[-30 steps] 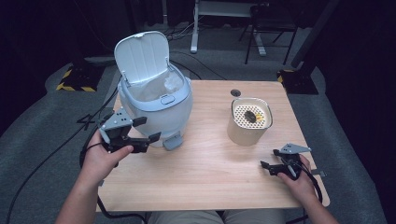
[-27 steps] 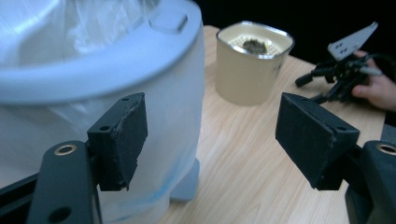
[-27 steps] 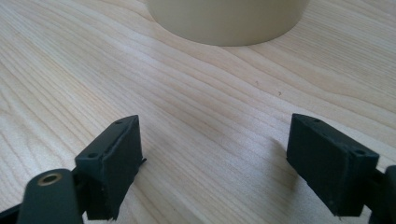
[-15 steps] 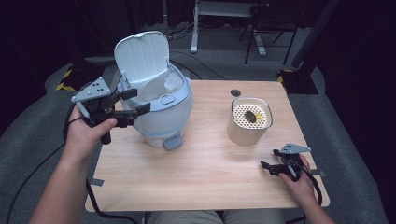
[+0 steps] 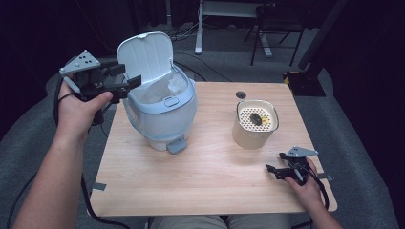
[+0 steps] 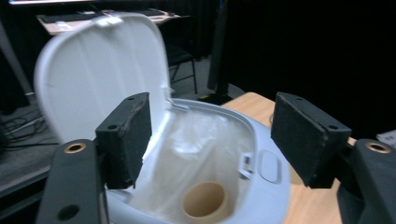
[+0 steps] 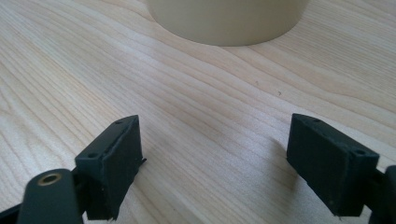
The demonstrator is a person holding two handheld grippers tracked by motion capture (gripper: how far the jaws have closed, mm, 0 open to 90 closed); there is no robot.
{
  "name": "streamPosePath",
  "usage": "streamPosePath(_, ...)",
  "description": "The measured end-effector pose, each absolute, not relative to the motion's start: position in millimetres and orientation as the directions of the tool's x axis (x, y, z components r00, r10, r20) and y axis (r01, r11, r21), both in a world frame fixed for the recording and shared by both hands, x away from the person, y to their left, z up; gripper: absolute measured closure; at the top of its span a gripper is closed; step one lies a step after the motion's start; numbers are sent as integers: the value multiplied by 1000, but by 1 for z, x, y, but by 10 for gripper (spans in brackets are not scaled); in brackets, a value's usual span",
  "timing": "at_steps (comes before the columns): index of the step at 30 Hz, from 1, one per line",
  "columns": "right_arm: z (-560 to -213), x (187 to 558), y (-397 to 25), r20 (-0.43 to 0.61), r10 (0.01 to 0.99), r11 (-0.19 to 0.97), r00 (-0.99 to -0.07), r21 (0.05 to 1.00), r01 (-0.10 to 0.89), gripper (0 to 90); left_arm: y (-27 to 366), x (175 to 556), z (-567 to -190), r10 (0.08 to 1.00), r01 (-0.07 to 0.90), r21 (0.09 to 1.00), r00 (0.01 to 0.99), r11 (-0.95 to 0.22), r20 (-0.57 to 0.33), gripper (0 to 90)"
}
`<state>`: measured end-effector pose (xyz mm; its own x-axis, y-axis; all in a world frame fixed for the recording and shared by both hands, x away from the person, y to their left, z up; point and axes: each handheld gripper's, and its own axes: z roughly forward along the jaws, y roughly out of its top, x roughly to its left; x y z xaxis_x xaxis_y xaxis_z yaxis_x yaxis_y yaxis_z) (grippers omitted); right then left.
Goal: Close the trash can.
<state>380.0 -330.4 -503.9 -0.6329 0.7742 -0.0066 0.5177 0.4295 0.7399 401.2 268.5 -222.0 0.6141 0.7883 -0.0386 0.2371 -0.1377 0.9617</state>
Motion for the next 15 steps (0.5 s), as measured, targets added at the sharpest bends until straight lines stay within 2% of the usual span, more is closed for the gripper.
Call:
streamPosePath(8, -504, 380, -330, -6, 774, 430, -633, 740, 518, 183, 280, 422, -209, 841, 246, 962, 540, -123, -31, 324)
streamPosePath(15, -504, 380, -330, -6, 775, 428, -632, 740, 518, 183, 286, 441, -210, 887, 294, 945, 461, -141, -11, 324)
